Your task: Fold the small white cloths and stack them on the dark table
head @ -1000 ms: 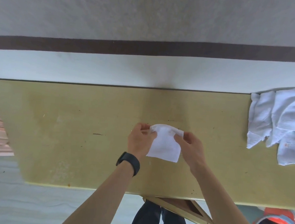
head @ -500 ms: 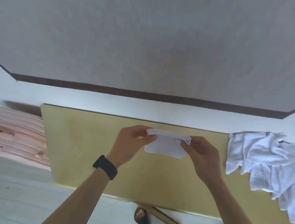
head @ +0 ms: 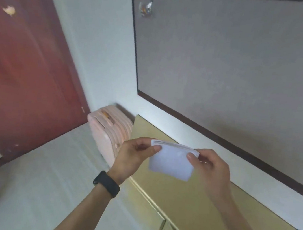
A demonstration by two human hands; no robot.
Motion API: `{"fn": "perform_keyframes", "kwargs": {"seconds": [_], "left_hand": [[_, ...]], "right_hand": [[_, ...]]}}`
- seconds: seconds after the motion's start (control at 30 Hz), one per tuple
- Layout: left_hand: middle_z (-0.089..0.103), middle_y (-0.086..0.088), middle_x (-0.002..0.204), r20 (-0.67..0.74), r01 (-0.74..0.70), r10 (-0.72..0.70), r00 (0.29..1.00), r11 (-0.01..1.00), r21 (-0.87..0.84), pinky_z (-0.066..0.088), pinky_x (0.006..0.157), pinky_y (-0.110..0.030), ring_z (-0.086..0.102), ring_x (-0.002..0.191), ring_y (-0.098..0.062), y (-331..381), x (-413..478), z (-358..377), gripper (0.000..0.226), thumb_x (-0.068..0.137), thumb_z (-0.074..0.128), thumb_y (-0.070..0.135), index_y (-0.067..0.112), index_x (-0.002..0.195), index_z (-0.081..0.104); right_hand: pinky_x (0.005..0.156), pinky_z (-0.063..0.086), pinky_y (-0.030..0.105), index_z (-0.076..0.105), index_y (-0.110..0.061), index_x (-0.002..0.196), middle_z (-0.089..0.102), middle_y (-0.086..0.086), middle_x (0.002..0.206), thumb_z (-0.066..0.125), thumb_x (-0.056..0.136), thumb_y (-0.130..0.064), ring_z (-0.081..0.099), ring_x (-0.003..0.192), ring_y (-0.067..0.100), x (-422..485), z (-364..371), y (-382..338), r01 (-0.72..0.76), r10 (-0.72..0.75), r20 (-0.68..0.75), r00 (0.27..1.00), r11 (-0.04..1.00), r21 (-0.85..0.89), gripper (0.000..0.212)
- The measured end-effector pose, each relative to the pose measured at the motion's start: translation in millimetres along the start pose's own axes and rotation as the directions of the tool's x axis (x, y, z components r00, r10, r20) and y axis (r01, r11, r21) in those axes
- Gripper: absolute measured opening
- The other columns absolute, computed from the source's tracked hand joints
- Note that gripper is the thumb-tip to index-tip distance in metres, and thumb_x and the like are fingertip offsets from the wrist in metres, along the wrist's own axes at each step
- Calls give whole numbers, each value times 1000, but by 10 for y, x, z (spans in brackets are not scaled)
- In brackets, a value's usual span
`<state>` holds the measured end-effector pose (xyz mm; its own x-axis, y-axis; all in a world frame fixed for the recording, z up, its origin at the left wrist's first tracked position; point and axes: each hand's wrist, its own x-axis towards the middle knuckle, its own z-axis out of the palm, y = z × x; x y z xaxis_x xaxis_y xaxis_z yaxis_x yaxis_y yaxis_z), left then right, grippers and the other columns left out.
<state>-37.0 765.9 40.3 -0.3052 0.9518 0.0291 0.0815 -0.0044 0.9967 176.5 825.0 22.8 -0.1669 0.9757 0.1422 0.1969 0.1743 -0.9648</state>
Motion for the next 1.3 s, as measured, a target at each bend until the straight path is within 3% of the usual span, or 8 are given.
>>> {"fn": "perform_keyframes", "kwargs": {"seconds": [0.1, 0.27, 0.5, 0.67, 0.77, 0.87, 1.13, 1.3], "left_hand": [[77, 2, 98, -170, -12, 17, 985, 1000, 29, 51, 75, -25, 71, 90, -14, 12, -476, -621, 13, 90, 70, 13, 10, 101, 76], [76, 5, 95, -483, -46, 61, 873, 998, 43, 49, 76, -15, 68, 89, -5, 132, -1422, -1714, 12, 91, 69, 18, 13, 101, 72], [73, 14, 88, -832, 49, 71, 550, 992, 116, 51, 72, -17, 68, 85, -1, -88, -2965, -3533, 18, 90, 69, 43, 26, 94, 71], [67, 11, 87, -944, 168, 50, 327, 980, 110, 50, 67, -18, 63, 80, -4, -453, -4121, -4796, 8, 94, 60, 45, 38, 97, 61], [63, 11, 81, -975, 254, 18, 220, 964, 75, 48, 66, -22, 58, 71, -1, -638, -4749, -5426, 8, 96, 54, 46, 40, 101, 56], [62, 12, 80, -995, 296, -20, 102, 955, 11, 42, 59, -15, 55, 65, 2, -810, -5293, -5995, 10, 99, 49, 43, 36, 102, 55], [68, 12, 92, -961, 276, -189, -200, 931, -240, 41, 61, -6, 60, 75, 7, -1289, -6271, -7480, 18, 96, 55, 43, 29, 101, 65], [70, 10, 85, -896, 258, -273, -351, 891, -373, 39, 53, -7, 61, 72, -5, -1447, -6731, -8498, 27, 93, 56, 48, 24, 92, 69]], "right_hand": [[65, 46, 11, 70, -19, 83, 72, -10, 79, 78, 82, -15, 66, 73, 5, -187, 599, -261, 39, -46, 143, 989, 998, 51, 9], [67, 47, 13, 68, -19, 88, 71, -10, 81, 74, 87, -18, 65, 76, 5, -745, 1836, -804, 105, -158, 353, 922, 981, 165, 7], [68, 45, 11, 63, -29, 92, 68, -21, 86, 70, 90, -32, 62, 79, -2, -2132, 3985, -1395, 136, -249, 562, 789, 962, 235, 8], [60, 41, 10, 57, -26, 94, 63, -7, 79, 62, 94, -40, 57, 70, -1, -3458, 5464, -1654, 127, -252, 693, 675, 965, 228, 15], [59, 40, 9, 54, -27, 93, 63, -5, 77, 58, 96, -42, 57, 69, -3, -4153, 6173, -1796, 109, -224, 789, 572, 974, 198, 16], [60, 40, 7, 55, -26, 90, 64, -6, 80, 58, 95, -44, 58, 71, -2, -4750, 6835, -1910, 90, -191, 860, 472, 982, 169, 19], [62, 44, 9, 66, -9, 94, 67, -4, 85, 68, 91, -31, 58, 71, -1, -5918, 8665, -2019, -115, -48, 986, 159, 991, 67, 22], [66, 44, 34, 67, -3, 98, 58, 4, 77, 66, 93, -33, 54, 71, 19, -6511, 9844, -2099, -191, 139, 980, -146, 968, -165, 30]]}}
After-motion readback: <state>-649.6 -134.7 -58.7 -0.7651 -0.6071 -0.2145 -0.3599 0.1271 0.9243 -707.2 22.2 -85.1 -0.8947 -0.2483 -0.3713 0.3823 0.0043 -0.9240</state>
